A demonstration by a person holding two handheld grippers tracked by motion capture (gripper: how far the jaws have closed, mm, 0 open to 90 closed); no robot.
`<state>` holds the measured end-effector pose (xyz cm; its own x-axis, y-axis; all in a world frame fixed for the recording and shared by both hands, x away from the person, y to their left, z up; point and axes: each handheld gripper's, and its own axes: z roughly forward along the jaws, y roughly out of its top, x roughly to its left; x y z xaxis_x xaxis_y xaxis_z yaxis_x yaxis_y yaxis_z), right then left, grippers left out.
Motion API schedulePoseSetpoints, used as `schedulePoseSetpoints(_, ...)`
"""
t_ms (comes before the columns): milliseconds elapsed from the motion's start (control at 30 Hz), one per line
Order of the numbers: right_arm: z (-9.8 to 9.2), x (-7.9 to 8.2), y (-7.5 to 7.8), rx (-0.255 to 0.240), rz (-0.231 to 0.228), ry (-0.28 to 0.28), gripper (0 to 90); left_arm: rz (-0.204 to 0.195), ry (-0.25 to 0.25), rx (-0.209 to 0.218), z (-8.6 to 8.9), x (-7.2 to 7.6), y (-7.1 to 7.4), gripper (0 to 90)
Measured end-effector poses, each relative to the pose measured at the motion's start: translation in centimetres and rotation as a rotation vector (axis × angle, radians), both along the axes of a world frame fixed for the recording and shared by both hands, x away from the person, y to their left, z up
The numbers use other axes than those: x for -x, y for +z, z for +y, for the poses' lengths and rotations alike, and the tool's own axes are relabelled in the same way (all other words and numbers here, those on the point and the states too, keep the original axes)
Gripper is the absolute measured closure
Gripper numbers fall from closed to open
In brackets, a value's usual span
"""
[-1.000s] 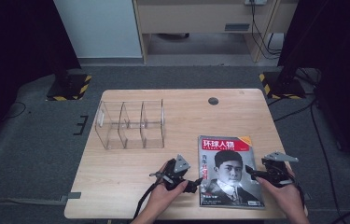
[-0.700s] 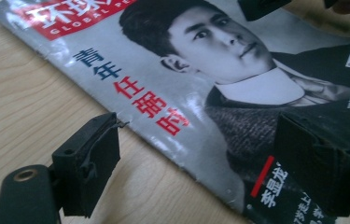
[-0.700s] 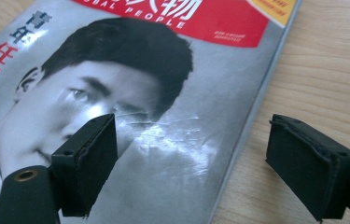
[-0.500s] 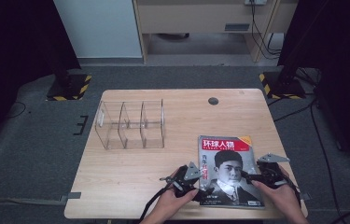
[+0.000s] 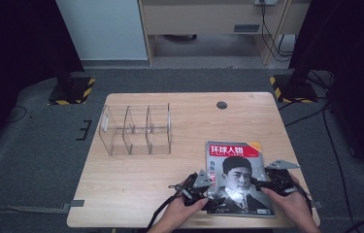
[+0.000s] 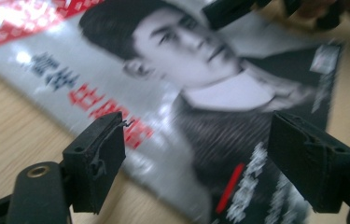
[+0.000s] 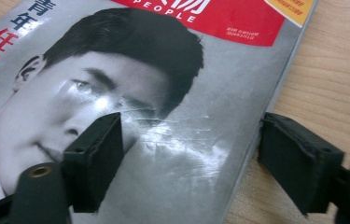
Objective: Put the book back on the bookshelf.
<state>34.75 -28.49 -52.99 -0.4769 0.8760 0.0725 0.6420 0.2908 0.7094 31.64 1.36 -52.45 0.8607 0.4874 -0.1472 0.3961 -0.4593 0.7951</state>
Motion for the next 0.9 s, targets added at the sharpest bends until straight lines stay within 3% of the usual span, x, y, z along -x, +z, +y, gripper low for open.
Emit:
schedulePoseSetpoints(33, 0.1, 0.1, 0.0, -0.006, 0.006, -0.002, 23.9, -0.008, 0.003, -0.021, -0.2, 0.0, -0.1, 16.7)
schedulePoseSetpoints(100, 0.2, 0.1, 0.0, 0.005, 0.003, 0.006, 24.1, 0.016, 0.013, -0.047, -0.3, -0.2, -0.8, 16.3)
schedulePoseSetpoints(200, 0.3, 0.0, 0.1, 0.009, 0.01, 0.012, 24.1, 0.011, 0.014, -0.052, -0.4, -0.2, -0.9, 16.2)
schedulePoseSetpoints(367, 0.4, 0.0, 0.4, -0.005, -0.001, 0.008, 25.5, -0.054, -0.002, -0.131, -1.3, 0.4, -1.0, 12.8)
schedulePoseSetpoints(400, 0.6, 0.1, 0.9, 0.012, -0.035, 0.032, 28.8, -0.065, -0.002, -0.144, -1.5, 0.5, -1.0, 11.4)
schedulePoseSetpoints(533, 1.0, 0.5, 1.7, -0.011, -0.077, 0.047, 32.5, -0.059, -0.006, -0.142, -1.4, 0.5, -1.0, 11.1)
schedulePoseSetpoints(567, 1.5, 0.8, 2.2, -0.045, -0.11, 0.061, 35.9, -0.06, -0.006, -0.143, -1.4, 0.5, -1.0, 11.0)
schedulePoseSetpoints(600, 1.5, 0.8, 2.2, -0.045, -0.11, 0.061, 35.9, -0.063, -0.003, -0.143, -1.5, 0.5, -1.0, 11.0)
schedulePoseSetpoints(667, 2.2, 1.0, 2.9, -0.093, -0.143, 0.09, 38.3, -0.066, -0.002, -0.148, -1.5, 0.6, -1.0, 10.9)
schedulePoseSetpoints(733, 2.9, 1.2, 3.4, -0.095, -0.162, 0.112, 40.4, -0.066, -0.003, -0.148, -1.5, 0.6, -1.0, 10.8)
schedulePoseSetpoints(900, 3.4, 1.0, 3.0, -0.057, -0.145, 0.106, 40.4, -0.07, -0.005, -0.153, -1.6, 0.6, -1.0, 10.5)
